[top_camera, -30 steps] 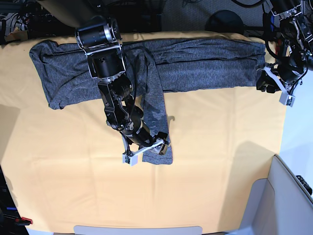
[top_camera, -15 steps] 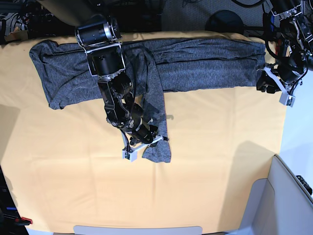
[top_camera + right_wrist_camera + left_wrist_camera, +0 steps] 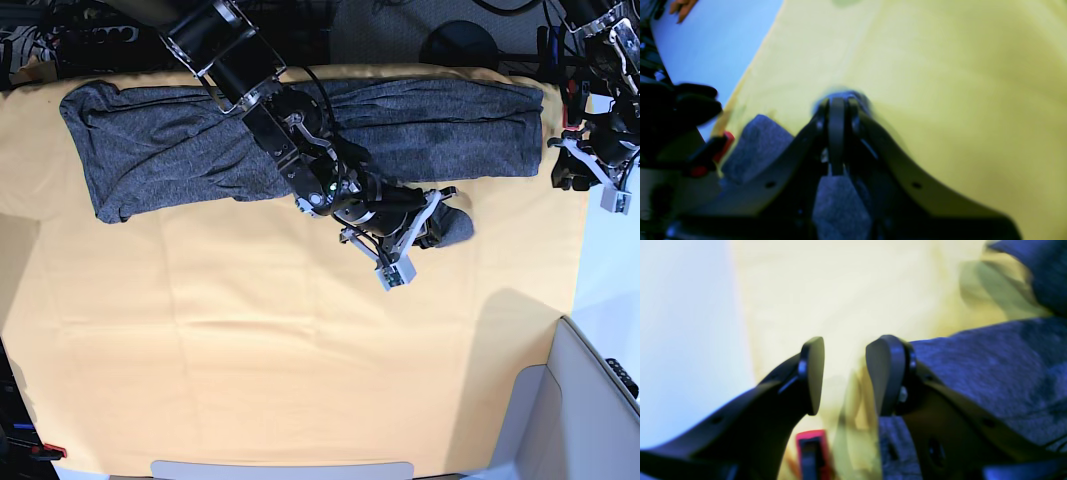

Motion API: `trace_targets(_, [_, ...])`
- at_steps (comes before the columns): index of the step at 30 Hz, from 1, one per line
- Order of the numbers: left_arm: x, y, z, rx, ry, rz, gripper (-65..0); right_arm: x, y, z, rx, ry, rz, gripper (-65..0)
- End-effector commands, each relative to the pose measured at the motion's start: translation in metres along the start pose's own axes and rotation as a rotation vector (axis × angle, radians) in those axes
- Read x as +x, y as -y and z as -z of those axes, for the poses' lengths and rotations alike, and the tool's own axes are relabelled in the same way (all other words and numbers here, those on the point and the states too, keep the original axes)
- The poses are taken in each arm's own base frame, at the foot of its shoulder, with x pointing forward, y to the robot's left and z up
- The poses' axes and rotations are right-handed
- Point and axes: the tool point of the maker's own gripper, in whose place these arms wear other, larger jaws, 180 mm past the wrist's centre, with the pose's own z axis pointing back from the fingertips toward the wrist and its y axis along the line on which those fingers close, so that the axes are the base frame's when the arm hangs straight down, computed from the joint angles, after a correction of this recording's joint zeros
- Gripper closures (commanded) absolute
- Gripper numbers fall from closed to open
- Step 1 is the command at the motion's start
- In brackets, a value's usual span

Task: Fold the T-shirt properly
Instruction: 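Lift the sleeve cuff and lay it along the strip toward the left gripper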

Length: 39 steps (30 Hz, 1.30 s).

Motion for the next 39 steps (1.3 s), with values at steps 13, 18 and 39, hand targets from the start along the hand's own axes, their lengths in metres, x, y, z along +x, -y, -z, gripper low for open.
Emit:
trace_targets(13, [0.023, -0.026, -0.020, 0.069, 0.090, -0.022, -23.3, -0.001, -0.089, -0.017, 0.198, -0.064, -0.181, -0.3])
trace_targets(18, [0.023, -0.027, -0.022, 0.075, 0.093, -0.026, -23.3, -0.015, -0.099, -0.012, 0.206, -0.104, -0.271, -0.5])
trace_targets(39, [0.024, -0.034, -0.027, 0.095, 0.105, -0.040, -23.3, -0.051, -0.100, 0.011, 0.117, -0.111, -0.631, -0.6])
